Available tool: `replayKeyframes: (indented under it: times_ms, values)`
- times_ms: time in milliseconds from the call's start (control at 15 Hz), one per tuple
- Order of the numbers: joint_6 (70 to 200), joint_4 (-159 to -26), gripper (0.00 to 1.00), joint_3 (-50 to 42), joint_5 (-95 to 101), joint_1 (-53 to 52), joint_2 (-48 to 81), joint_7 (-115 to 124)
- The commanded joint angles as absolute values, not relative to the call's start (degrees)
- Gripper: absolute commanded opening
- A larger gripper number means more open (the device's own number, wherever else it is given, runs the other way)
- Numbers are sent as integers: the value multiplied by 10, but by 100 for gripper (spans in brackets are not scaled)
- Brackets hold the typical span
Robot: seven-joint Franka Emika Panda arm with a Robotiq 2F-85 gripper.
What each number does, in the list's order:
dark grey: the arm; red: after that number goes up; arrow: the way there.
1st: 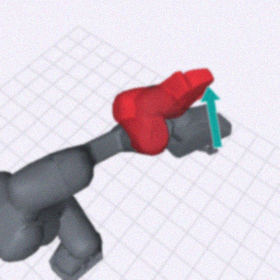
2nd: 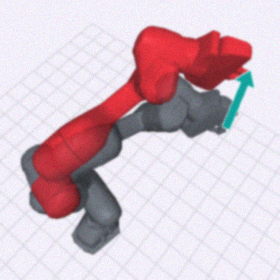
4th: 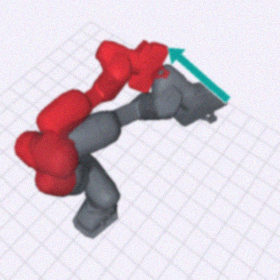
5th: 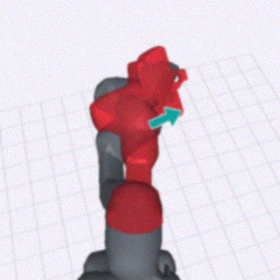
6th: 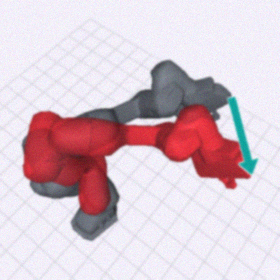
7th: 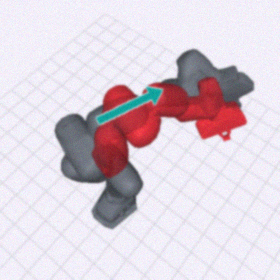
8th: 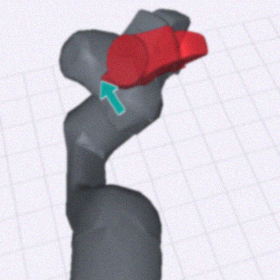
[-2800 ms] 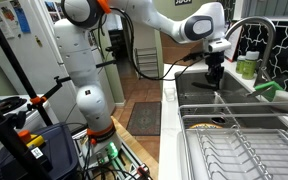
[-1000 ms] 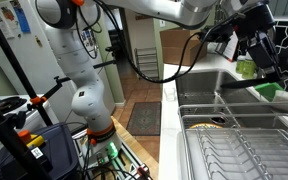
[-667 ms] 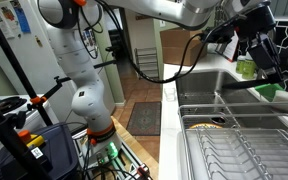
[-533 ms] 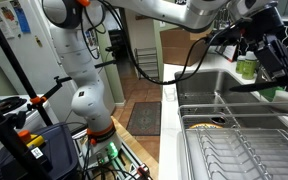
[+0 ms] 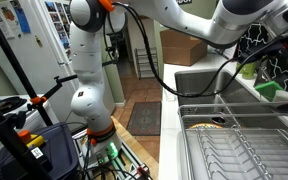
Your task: Put the fork in the utensil holder on the plate rack
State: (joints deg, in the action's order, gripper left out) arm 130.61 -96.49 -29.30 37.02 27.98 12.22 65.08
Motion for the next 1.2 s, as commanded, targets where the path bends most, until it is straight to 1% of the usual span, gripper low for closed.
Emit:
replayKeyframes:
  times_ms: [0,267,800,1133]
  values:
    - [1323,-913,5,-313,371,283,169,675]
    - [1343,-884,5,-338,401,278,197,710]
    - [1446,-887,5,-378,491,271,240,793]
    - [1450,-904,5,-397,574,251,240,858]
